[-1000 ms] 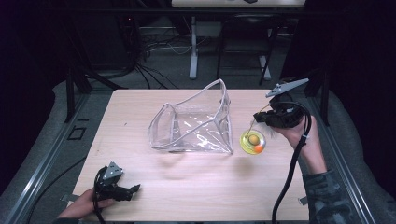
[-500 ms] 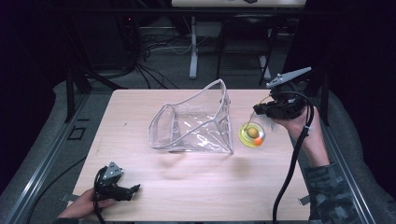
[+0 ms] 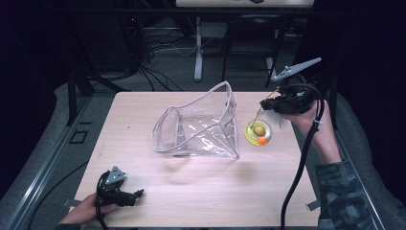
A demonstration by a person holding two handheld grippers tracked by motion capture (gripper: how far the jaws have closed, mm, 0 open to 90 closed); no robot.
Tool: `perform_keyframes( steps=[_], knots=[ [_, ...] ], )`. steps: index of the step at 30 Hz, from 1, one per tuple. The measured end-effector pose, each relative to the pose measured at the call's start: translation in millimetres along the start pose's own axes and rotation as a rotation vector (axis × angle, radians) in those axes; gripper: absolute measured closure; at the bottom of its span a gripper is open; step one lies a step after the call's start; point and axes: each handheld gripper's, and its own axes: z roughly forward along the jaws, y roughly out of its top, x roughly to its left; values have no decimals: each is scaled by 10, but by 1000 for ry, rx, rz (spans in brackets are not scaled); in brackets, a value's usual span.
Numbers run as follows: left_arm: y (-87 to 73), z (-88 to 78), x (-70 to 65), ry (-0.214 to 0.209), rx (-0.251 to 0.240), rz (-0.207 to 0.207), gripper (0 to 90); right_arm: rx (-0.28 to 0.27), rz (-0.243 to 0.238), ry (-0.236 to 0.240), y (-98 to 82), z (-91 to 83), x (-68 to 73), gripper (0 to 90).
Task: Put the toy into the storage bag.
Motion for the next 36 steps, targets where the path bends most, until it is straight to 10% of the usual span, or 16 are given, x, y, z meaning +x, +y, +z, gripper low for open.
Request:
perform_keyframes(
  steps=[36],
  knots=[
    [0, 0, 0, 1, 0, 0, 0, 6, -47, -26, 472, -142, -64, 882]
  ],
)
